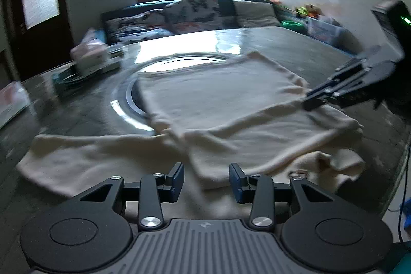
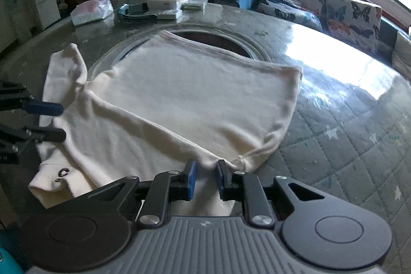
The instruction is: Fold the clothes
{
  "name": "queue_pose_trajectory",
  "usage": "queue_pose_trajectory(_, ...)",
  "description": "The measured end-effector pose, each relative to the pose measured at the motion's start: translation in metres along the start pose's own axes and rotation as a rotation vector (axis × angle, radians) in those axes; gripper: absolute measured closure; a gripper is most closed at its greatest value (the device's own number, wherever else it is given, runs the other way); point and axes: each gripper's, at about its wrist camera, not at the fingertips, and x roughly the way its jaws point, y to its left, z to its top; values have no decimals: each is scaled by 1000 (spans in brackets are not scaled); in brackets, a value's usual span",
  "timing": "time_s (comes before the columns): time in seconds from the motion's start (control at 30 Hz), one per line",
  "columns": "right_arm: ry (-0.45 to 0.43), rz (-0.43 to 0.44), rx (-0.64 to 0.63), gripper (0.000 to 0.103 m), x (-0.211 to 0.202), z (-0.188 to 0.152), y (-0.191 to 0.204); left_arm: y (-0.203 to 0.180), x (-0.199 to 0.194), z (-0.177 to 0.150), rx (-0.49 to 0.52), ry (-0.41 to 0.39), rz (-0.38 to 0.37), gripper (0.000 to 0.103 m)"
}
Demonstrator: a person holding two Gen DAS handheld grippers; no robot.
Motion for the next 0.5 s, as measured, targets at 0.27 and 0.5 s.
queue_pose_trajectory(0.27,-28,141,-152,86,1,20,57,57,-11,-1,-129,-13,221,61)
queue_pose_trajectory(0.5,-29,233,-258,86,21,30,107,113,-14,-4,-271,-16,435,56)
